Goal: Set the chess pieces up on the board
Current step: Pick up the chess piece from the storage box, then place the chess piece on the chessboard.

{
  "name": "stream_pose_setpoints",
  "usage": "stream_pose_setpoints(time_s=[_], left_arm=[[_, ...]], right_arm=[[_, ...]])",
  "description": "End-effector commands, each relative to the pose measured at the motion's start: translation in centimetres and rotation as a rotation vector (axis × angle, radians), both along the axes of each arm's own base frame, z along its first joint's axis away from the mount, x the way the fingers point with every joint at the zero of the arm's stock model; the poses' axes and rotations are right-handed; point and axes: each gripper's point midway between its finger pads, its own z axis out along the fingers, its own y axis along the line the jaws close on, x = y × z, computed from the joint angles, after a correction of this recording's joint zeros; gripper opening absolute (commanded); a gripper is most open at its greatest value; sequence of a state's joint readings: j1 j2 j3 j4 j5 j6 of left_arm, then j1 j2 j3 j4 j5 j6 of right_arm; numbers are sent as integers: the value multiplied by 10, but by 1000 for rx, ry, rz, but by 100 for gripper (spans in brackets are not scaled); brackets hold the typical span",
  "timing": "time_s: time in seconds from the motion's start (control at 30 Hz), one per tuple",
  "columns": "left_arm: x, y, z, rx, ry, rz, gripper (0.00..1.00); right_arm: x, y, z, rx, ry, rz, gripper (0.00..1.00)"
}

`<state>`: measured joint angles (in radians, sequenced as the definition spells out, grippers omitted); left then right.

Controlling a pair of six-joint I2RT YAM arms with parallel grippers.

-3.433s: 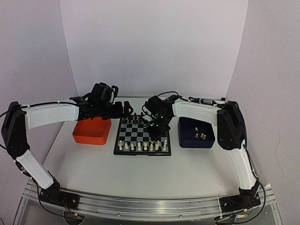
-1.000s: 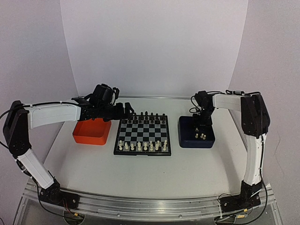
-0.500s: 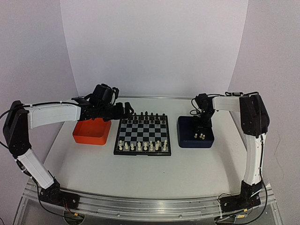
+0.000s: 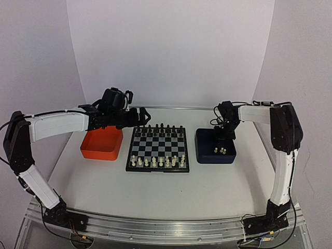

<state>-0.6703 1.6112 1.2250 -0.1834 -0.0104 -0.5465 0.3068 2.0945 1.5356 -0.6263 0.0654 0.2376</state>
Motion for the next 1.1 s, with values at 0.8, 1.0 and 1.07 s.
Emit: stream_pose_setpoints(time_s=[0.8,1.0,1.07], left_arm=[[-49,-112,74,-375,11,-684,60],[-44,-115,70,-375,27,-677,48],[-43,-117,69,-373,32,-676,42]], right_arm=[[-82,243,210,582,-683,940,1],[-92,249,213,618,-684,980,1],[-94,250,215,625,-685,986,1]])
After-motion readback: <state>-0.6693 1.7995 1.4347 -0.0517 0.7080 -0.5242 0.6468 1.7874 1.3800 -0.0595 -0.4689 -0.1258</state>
